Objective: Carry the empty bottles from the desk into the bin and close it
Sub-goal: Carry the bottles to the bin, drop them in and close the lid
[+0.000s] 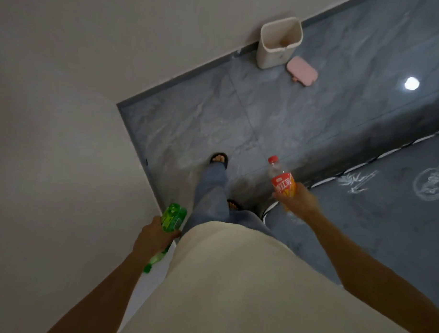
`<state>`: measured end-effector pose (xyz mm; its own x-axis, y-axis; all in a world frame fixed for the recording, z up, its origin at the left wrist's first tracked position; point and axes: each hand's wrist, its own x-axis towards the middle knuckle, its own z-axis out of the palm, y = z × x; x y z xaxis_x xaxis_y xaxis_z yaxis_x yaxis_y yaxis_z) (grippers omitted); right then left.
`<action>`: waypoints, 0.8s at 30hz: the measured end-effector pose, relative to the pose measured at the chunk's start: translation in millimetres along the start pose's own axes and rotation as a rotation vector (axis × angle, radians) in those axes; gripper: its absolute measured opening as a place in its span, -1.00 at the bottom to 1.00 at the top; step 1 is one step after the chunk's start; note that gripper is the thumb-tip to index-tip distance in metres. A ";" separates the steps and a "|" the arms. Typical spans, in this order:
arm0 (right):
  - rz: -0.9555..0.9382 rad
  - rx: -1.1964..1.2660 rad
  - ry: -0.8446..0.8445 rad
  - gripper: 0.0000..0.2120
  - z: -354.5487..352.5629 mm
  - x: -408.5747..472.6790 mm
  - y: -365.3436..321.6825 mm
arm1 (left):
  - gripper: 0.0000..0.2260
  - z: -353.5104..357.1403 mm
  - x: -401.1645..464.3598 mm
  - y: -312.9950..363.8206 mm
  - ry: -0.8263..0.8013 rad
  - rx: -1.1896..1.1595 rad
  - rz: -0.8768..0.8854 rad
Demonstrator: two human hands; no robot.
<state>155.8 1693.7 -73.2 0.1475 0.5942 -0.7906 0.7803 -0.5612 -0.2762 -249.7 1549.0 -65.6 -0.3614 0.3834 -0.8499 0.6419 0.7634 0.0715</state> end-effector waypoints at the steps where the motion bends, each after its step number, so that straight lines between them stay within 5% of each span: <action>1: -0.005 -0.007 0.013 -0.44 -7.7 10.3 -14.1 | -0.29 -12.3 11.4 8.4 -0.003 0.001 -0.006; 6: 0.030 0.014 0.001 -0.38 -41.3 49.4 -62.6 | -0.26 -86.6 67.6 83.0 -0.025 0.038 0.037; 13: 0.200 0.143 0.045 -0.36 -77.9 69.3 -76.9 | -0.31 -167.8 121.0 257.9 -0.043 0.146 0.341; 24: 0.425 0.312 -0.001 -0.47 -148.6 120.7 -49.1 | -0.31 -211.5 181.3 502.0 -0.011 0.309 0.510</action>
<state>225.6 1878.5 -73.9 0.4108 0.2759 -0.8690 0.4335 -0.8976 -0.0800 -136.0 2111.7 -73.4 0.0504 0.6551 -0.7539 0.9004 0.2968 0.3181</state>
